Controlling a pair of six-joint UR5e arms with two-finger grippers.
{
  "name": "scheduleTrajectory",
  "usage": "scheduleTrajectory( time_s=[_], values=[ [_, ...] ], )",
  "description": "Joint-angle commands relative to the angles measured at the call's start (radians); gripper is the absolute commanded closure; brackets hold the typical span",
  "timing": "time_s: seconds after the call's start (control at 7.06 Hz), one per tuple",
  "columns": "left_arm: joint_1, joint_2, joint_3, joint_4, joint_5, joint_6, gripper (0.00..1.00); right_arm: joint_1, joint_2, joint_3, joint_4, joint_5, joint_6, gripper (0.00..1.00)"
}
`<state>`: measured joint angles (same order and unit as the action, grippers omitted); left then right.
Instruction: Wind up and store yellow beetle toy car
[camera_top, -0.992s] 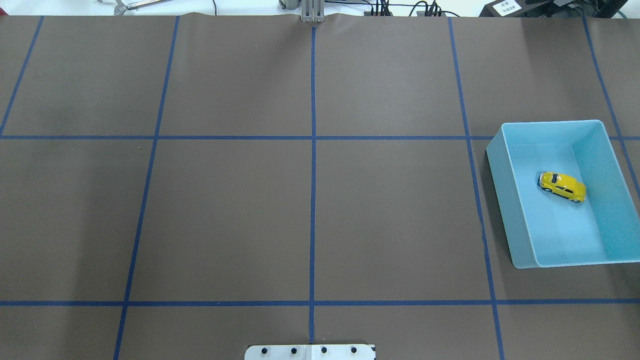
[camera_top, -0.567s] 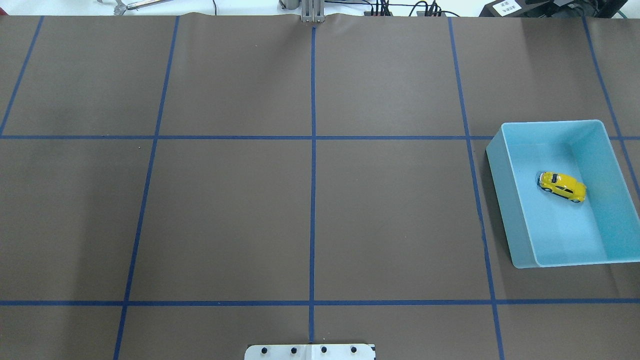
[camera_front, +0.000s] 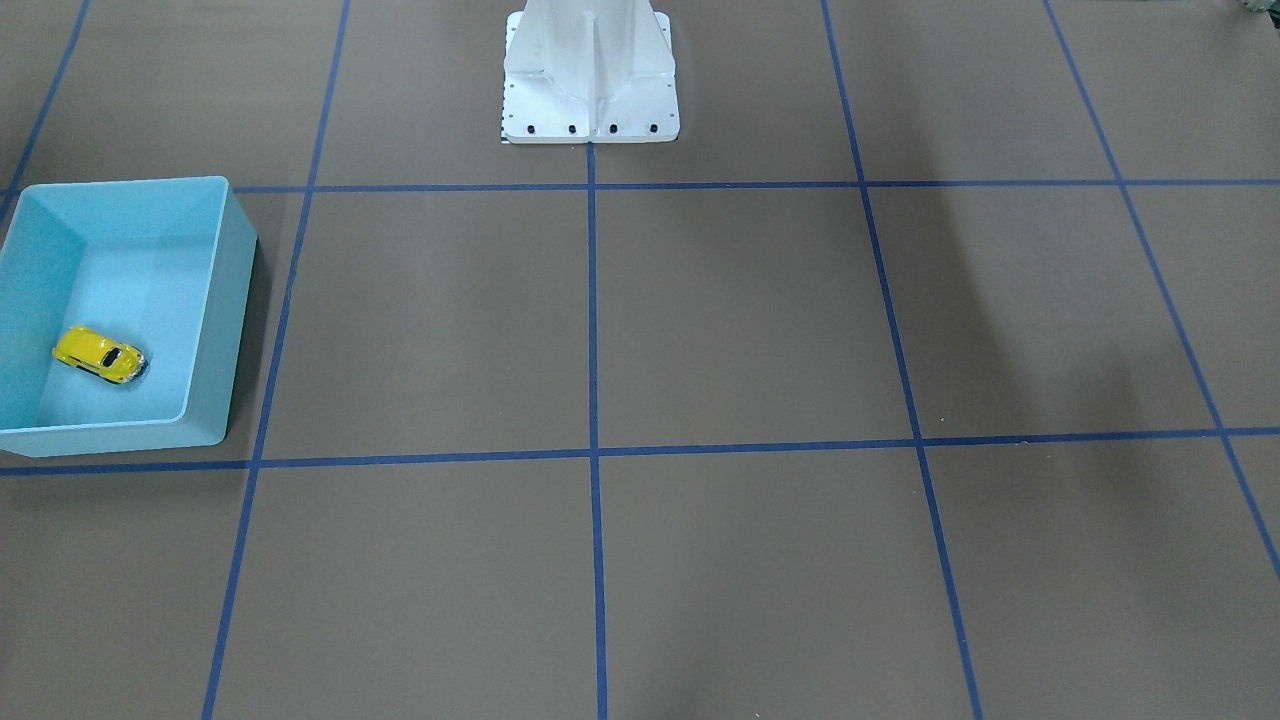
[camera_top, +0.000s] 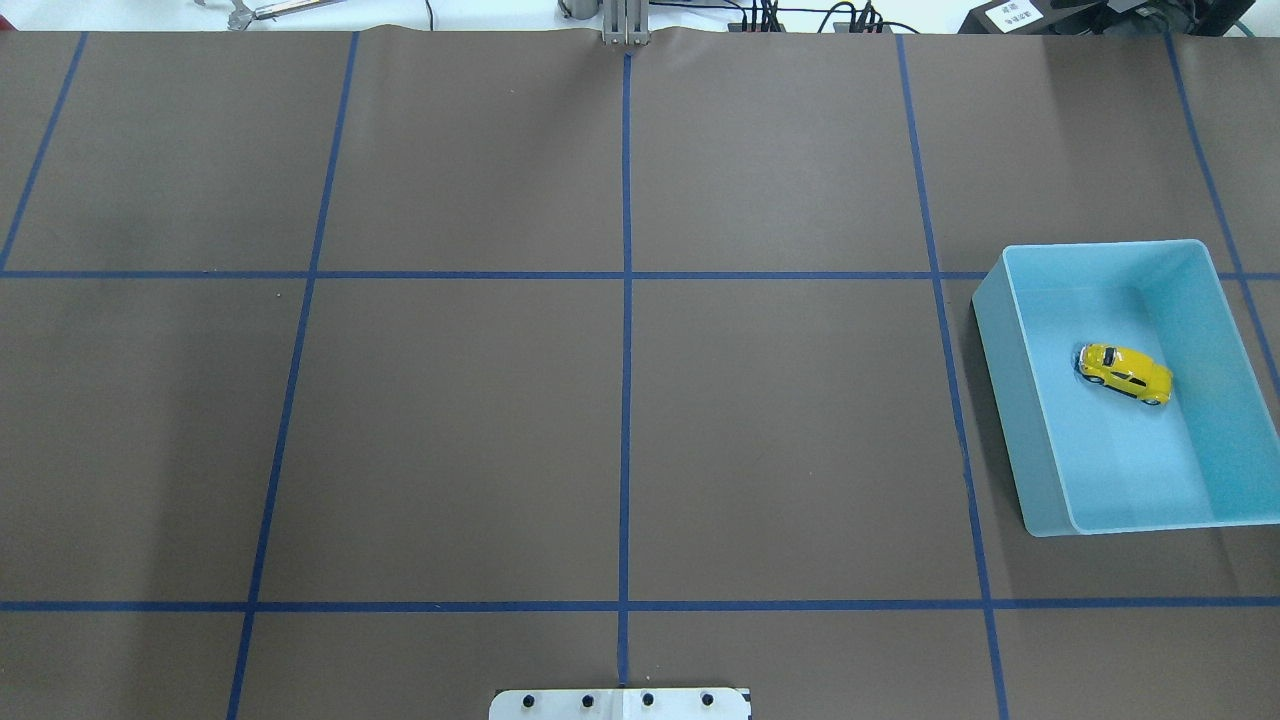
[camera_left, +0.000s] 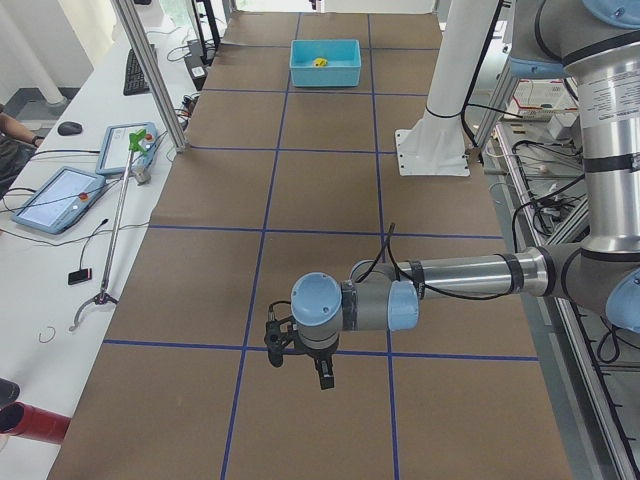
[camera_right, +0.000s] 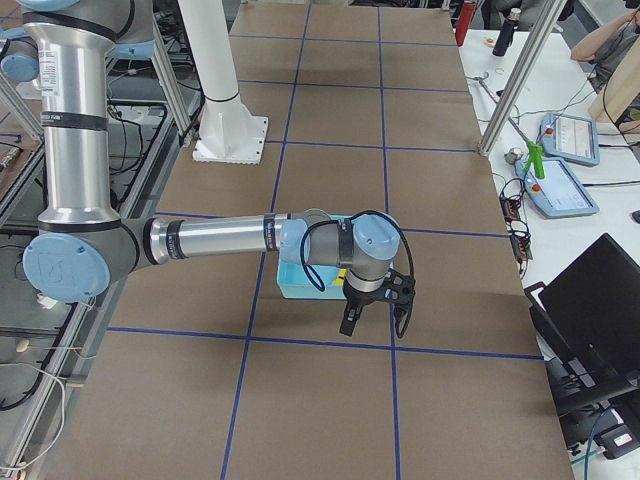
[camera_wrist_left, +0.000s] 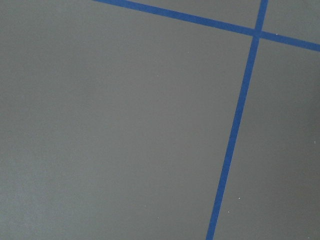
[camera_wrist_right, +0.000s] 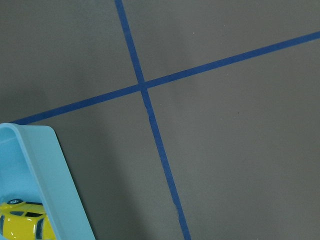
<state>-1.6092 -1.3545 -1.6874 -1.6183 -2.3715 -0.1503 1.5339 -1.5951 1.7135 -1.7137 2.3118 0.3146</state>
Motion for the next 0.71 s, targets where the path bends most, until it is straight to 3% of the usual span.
scheduleTrajectory(
  time_s=[0.0, 0.57],
  values=[
    [0.0, 0.0, 0.0, 0.0, 0.0, 0.0, 0.0, 0.002, 0.003, 0.005, 0.0, 0.0, 0.001, 0.0],
    [0.0, 0.0, 0.0, 0.0, 0.0, 0.0, 0.0, 0.002, 0.011, 0.012, 0.0, 0.0, 0.001, 0.0]
  ],
)
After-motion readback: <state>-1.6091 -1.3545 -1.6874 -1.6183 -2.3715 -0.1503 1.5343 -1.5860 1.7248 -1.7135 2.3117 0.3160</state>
